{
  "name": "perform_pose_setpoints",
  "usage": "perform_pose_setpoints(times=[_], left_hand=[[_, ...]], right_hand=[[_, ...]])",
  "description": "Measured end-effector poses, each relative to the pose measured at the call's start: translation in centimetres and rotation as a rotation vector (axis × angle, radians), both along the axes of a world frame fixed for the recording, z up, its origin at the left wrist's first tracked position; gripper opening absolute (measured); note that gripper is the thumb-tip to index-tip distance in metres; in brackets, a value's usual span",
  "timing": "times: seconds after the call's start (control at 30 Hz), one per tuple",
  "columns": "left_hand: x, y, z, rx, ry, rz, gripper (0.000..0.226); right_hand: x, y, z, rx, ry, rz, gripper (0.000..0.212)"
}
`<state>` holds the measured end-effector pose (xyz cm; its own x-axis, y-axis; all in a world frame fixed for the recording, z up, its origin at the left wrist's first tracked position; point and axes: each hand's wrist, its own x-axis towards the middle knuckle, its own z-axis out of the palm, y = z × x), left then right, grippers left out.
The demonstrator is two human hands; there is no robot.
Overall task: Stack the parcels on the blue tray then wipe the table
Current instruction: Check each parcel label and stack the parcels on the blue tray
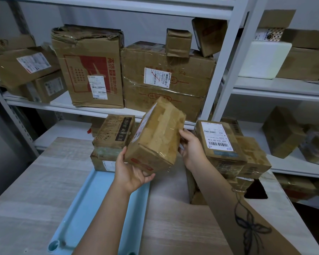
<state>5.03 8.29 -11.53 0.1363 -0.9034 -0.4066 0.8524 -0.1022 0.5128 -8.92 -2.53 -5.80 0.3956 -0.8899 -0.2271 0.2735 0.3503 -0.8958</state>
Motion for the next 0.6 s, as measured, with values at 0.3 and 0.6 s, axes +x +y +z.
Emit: perform_pose_setpoints(times=[0.3, 0.6], left_hand=[[-2.0, -0.6, -0.9, -0.043, 0.162, -0.017, 0.074], [-1.5, -0.8, -0.5, -0.049, 0.021, 0.123, 0.049]], right_hand=[[0.7, 0.8, 1.2, -0.114, 0.023, 0.037, 0.033], [0.8, -0.4, 0.3, -0.033, 0.202, -0.129, 0.039]])
